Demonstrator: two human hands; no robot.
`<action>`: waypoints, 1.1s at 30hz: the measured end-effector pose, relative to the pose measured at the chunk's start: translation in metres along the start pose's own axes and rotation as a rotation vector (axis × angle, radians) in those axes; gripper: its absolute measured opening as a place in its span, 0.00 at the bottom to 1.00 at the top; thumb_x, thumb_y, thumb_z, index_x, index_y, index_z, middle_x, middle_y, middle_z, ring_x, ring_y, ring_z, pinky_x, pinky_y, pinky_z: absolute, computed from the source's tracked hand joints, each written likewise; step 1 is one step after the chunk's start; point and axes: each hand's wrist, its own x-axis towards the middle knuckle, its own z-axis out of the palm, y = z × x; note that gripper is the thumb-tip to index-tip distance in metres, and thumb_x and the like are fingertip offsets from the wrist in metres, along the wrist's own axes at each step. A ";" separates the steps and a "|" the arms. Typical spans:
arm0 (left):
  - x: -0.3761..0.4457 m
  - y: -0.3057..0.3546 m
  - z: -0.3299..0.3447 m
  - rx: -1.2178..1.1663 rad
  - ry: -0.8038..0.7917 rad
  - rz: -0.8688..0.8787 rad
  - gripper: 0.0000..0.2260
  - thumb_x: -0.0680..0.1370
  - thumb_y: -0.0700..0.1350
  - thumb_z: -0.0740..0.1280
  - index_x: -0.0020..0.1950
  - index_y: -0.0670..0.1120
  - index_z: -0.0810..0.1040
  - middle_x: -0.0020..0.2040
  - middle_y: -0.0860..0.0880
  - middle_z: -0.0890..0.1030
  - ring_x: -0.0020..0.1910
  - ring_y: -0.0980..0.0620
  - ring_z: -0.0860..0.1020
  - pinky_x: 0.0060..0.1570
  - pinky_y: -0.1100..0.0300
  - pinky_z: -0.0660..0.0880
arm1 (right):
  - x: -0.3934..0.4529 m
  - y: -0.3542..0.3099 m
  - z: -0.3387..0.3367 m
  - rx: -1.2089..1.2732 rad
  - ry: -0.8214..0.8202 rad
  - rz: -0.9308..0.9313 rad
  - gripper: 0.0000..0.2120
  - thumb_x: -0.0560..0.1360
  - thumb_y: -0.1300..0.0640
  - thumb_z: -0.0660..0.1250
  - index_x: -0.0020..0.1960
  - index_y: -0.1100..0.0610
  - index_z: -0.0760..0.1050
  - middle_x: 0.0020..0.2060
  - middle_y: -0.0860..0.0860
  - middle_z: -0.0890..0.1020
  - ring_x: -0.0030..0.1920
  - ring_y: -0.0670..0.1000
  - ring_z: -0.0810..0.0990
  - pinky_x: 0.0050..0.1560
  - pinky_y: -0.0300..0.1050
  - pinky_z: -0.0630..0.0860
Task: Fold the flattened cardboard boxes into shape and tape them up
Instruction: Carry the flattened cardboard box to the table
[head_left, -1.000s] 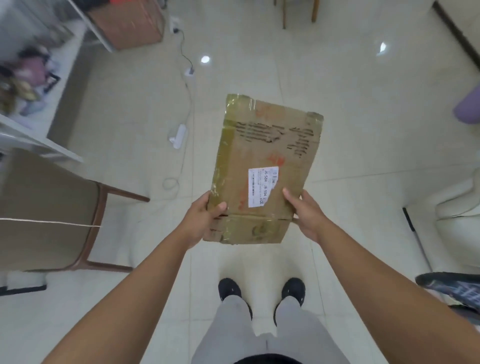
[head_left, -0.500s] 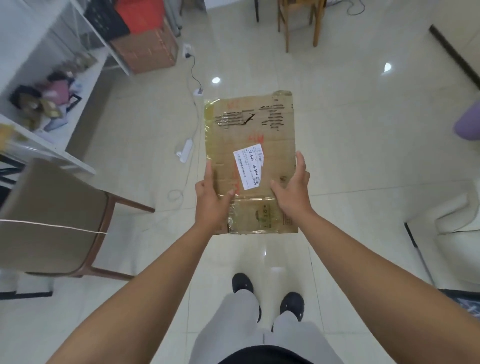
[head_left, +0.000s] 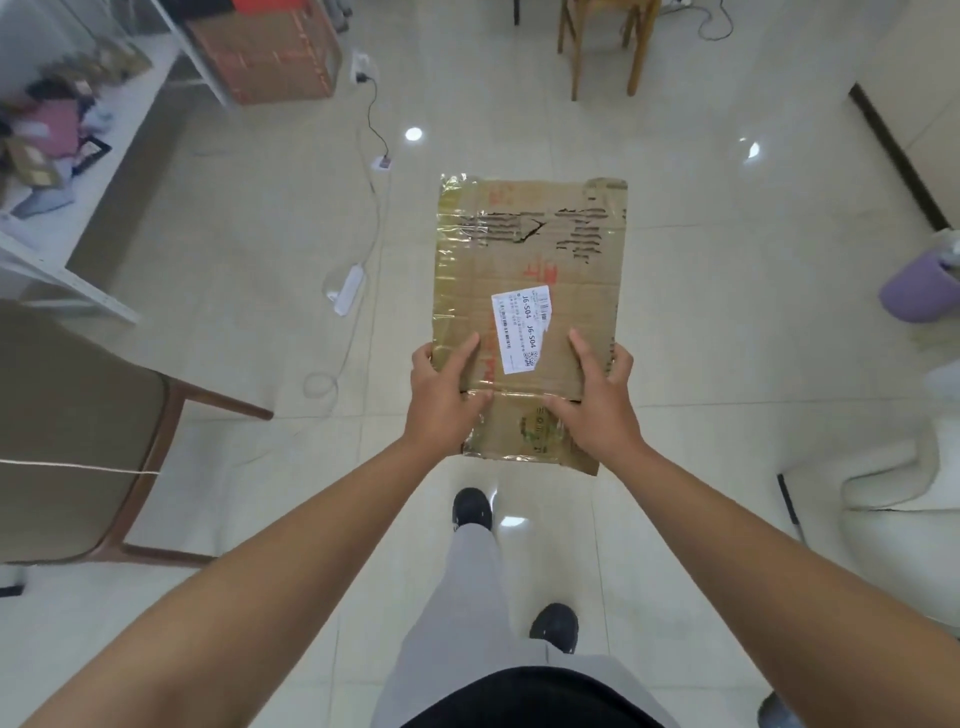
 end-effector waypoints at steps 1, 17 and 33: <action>0.011 -0.003 -0.002 -0.006 -0.014 -0.004 0.33 0.76 0.44 0.73 0.76 0.61 0.64 0.74 0.51 0.52 0.73 0.46 0.64 0.70 0.51 0.69 | 0.012 -0.002 0.002 -0.014 0.002 -0.003 0.44 0.73 0.51 0.76 0.79 0.38 0.53 0.72 0.44 0.51 0.69 0.54 0.69 0.66 0.49 0.73; 0.226 -0.009 -0.085 -0.074 -0.048 0.035 0.29 0.75 0.41 0.67 0.74 0.60 0.69 0.73 0.56 0.55 0.64 0.51 0.72 0.53 0.61 0.70 | 0.227 -0.091 0.019 -0.167 0.039 -0.046 0.42 0.73 0.48 0.76 0.78 0.42 0.55 0.71 0.40 0.50 0.65 0.54 0.73 0.59 0.48 0.76; 0.450 0.092 -0.052 0.051 -0.059 -0.023 0.28 0.78 0.49 0.67 0.76 0.61 0.64 0.72 0.52 0.56 0.63 0.54 0.72 0.58 0.64 0.67 | 0.463 -0.078 -0.046 -0.105 0.023 -0.108 0.40 0.72 0.51 0.75 0.77 0.48 0.58 0.70 0.45 0.52 0.62 0.57 0.75 0.53 0.47 0.75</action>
